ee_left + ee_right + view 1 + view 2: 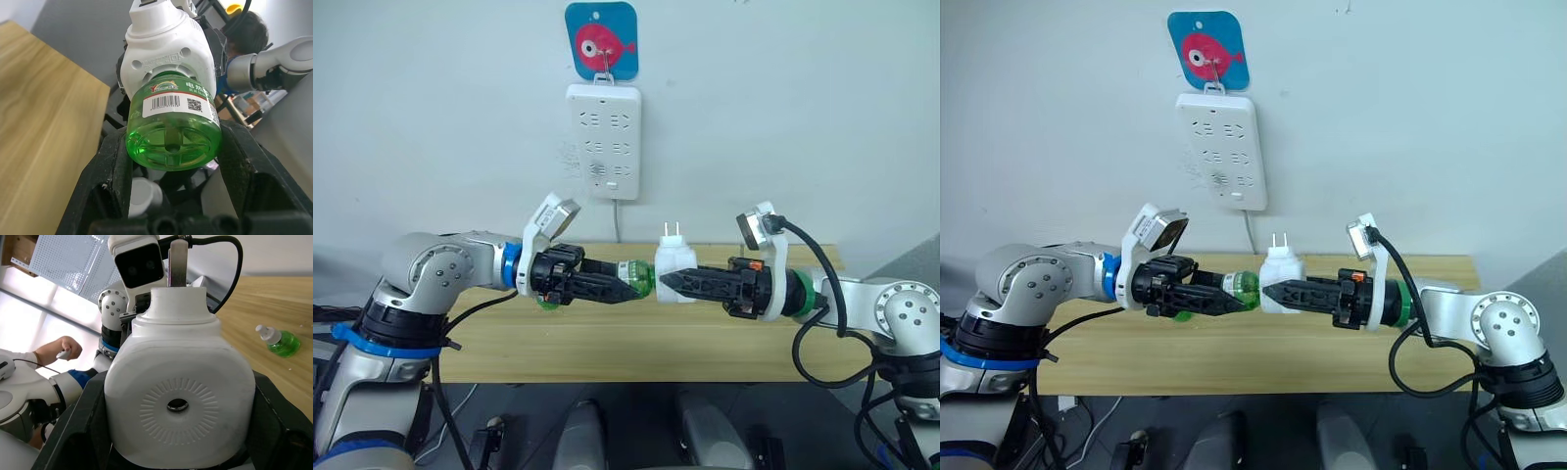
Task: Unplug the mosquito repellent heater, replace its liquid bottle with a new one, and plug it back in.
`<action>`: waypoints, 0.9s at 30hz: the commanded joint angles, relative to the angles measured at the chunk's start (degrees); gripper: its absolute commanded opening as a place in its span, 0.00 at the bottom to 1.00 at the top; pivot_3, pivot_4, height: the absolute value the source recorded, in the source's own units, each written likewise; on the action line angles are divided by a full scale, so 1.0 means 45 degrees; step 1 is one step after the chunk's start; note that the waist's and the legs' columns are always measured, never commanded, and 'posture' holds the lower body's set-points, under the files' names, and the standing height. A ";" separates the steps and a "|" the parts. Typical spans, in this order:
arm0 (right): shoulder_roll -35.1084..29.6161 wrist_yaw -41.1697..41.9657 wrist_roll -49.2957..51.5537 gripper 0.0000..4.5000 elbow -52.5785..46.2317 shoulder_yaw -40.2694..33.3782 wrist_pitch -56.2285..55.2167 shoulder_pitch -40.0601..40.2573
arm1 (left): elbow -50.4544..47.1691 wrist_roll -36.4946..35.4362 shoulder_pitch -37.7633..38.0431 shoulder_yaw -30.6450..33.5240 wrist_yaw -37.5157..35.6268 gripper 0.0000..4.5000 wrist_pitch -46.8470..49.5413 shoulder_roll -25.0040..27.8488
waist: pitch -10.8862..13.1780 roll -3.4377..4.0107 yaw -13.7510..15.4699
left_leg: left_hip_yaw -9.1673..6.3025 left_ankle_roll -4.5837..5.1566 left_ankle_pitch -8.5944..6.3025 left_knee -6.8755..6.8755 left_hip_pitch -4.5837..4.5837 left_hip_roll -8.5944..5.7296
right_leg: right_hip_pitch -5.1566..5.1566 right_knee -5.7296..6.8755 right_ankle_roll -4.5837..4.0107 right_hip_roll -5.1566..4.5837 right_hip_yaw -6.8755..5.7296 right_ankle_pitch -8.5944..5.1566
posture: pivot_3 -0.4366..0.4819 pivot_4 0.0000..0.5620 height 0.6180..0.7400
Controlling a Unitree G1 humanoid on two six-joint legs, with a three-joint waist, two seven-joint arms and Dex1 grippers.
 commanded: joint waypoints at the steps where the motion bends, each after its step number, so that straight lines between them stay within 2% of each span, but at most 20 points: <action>1: -0.0525 -0.0023 -0.0192 0.67 0.0114 -0.0542 0.0098 0.0327 | 0.0221 0.0038 0.0271 0.1138 -0.0554 0.50 0.0129 0.1045 | 0.0000 0.0000 0.0014 | 0.0001 0.0000 0.0000 0.0001 0.0001 -0.0001 | 0.0000 0.0001 0.0000 -0.0001 0.0001 0.0000 | 0.35 0.37 0.87; 8: -0.0705 0.0238 -0.0417 0.67 0.0157 -0.0579 0.0205 0.0296 | 0.0582 0.0262 0.0087 0.1049 -0.1218 0.50 0.0387 0.1543 | 0.0001 -0.0001 0.0046 | 0.0014 -0.0001 0.0001 0.0012 0.0001 -0.0009 | 0.0000 -0.0001 0.0010 -0.0005 0.0009 -0.0006 | 0.35 0.36 0.87; 12: -0.0712 0.0243 -0.0669 0.67 0.0134 -0.0671 0.0225 0.0359 | 0.0050 0.0924 0.0659 0.0832 -0.1892 0.50 -0.0294 0.1949 | 0.0001 0.0000 0.0038 | 0.0019 0.0000 0.0000 0.0003 0.0000 -0.0006 | -0.0003 -0.0006 0.0001 -0.0007 0.0011 0.0000 | 0.35 0.37 0.87; 15: -0.0846 -0.0029 -0.1469 0.67 0.0189 -0.0857 0.0105 0.0569 | 0.0077 0.1528 0.0993 0.1055 -0.1519 0.50 -0.0952 0.1715 | 0.0001 0.0000 0.0052 | 0.0017 0.0000 0.0000 -0.0005 0.0001 -0.0002 | -0.0007 -0.0006 -0.0001 -0.0007 0.0008 -0.0001 | 0.35 0.38 0.87; 17: -0.1210 -0.0224 -0.3597 0.67 0.0347 -0.0590 0.0051 0.0790 | 0.0147 0.2086 0.1315 0.1360 -0.0838 0.50 -0.1795 0.1231 | 0.0001 0.0000 0.0091 | 0.0016 0.0000 0.0000 -0.0003 -0.0001 -0.0002 | -0.0006 -0.0006 -0.0002 -0.0007 0.0007 -0.0001 | 0.35 0.38 0.87; 18: -0.1438 -0.0520 -0.5347 0.67 0.0531 -0.0108 -0.0147 0.0875 | 0.0035 0.2408 0.1560 0.1399 -0.0622 0.50 -0.2278 0.1057 | 0.0001 0.0000 0.0110 | 0.0020 -0.0001 0.0000 0.0001 0.0001 -0.0007 | -0.0005 -0.0007 -0.0001 -0.0013 0.0011 -0.0001 | 0.34 0.38 0.87; 20: -0.2042 -0.0857 -0.9662 0.67 0.1092 0.1510 -0.1242 0.1087 | -0.0562 0.3086 0.2279 0.1381 -0.0178 0.50 -0.3351 0.0638 | 0.0001 0.0000 0.0162 | 0.0033 -0.0001 0.0000 0.0010 -0.0001 -0.0014 | -0.0006 -0.0014 0.0000 -0.0019 0.0021 -0.0001 | 0.35 0.39 0.87; 22: -0.2407 -0.0422 -1.2587 0.67 0.1495 0.2887 -0.2157 0.1139 | -0.1119 0.3495 0.2755 0.1290 0.0103 0.50 -0.3944 0.0391 | 0.0004 -0.0004 0.0213 | 0.0055 -0.0002 0.0000 0.0012 0.0000 -0.0023 | -0.0012 -0.0020 0.0002 -0.0029 0.0040 -0.0002 | 0.35 0.39 0.87; 24: -0.2362 -0.0049 -1.4212 0.67 0.2121 0.3537 -0.2424 0.1016 | -0.1475 0.3900 0.3066 0.1122 0.0093 0.50 -0.4417 0.0360 | 0.0005 -0.0002 0.0276 | 0.0062 -0.0002 0.0000 0.0008 -0.0002 -0.0018 | -0.0022 -0.0020 0.0001 -0.0027 0.0046 -0.0001 | 0.35 0.39 0.87; 27: -0.1968 0.0424 -1.5619 0.67 0.3549 0.3658 -0.2367 0.0593 | -0.1777 0.4357 0.3410 0.0945 0.0163 0.50 -0.4971 0.0236 | 0.0007 0.0003 0.0265 | 0.0067 -0.0002 0.0000 0.0003 0.0005 -0.0003 | -0.0026 -0.0008 -0.0003 -0.0016 0.0051 0.0000 | 0.36 0.39 0.87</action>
